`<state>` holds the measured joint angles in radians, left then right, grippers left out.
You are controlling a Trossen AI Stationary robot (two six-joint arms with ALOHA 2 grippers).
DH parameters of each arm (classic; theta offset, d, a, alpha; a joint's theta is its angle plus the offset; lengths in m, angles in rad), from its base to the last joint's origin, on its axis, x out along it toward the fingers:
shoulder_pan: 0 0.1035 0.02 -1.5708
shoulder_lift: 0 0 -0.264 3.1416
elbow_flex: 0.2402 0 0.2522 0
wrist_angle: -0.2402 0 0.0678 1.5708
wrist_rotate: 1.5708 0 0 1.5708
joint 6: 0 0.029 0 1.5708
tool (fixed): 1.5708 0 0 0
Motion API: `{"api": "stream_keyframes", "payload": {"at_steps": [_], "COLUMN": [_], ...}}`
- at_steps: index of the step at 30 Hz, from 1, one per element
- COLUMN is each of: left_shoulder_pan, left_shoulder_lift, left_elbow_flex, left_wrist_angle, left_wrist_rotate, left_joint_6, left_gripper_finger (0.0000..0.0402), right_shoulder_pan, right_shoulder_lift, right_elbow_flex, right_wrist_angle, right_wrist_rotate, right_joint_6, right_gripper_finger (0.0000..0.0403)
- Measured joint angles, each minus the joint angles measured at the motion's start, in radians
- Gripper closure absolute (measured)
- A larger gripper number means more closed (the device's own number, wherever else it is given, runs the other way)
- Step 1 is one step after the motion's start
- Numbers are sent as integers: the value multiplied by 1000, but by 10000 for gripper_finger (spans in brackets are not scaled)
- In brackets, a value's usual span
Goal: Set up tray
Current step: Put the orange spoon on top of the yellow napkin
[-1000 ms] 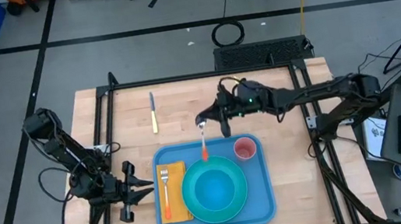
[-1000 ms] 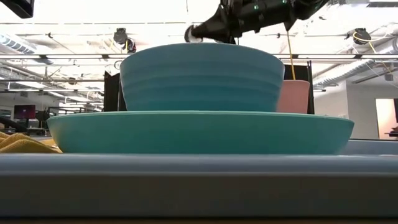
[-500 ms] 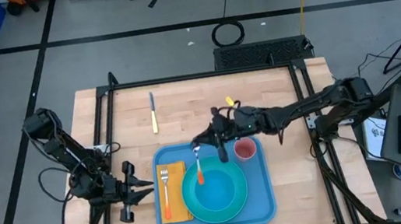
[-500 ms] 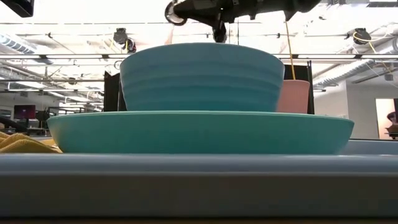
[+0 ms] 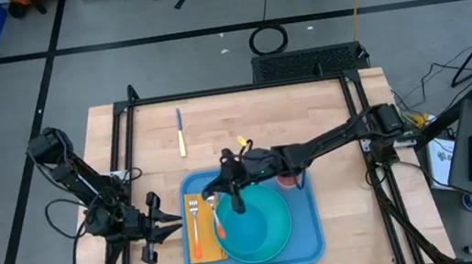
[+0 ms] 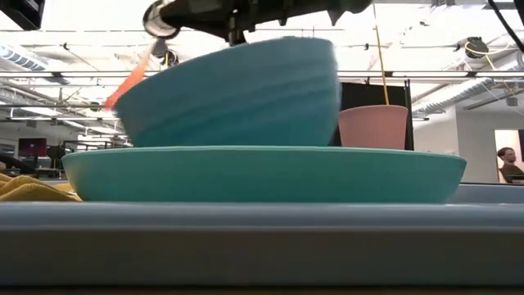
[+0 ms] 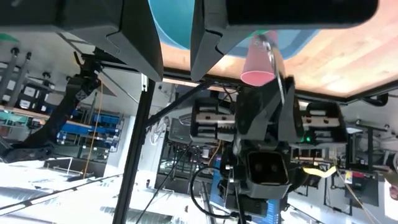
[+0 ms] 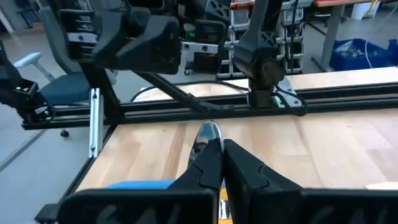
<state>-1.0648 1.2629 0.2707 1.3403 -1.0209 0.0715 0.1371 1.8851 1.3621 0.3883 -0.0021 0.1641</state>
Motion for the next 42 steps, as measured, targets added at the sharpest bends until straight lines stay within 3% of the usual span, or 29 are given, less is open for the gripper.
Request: {"api": "stream_keyframes", "payload": {"at_steps": [22,26,33,42], "left_shoulder_pan": [-15,-15,-15,-15], "left_shoulder_lift": [0,0,0,0], "left_elbow_flex": [0,0,0,0], "left_wrist_angle": [-14,-14,-37,-37], "left_wrist_rotate": [9,9,6,-1], "left_joint_6": [-7,-8,-23,-25], "left_gripper_finger": [316,316,316,316], "right_shoulder_pan": [9,9,-2,-11], "right_shoulder_lift": [-72,-32,67,188], "right_elbow_flex": [19,17,18,112], "right_wrist_angle": [-15,-8,153,134], "right_wrist_rotate": [26,24,-56,-58], "right_joint_6": [-9,38,127,156], "right_gripper_finger": [403,403,403,403]}}
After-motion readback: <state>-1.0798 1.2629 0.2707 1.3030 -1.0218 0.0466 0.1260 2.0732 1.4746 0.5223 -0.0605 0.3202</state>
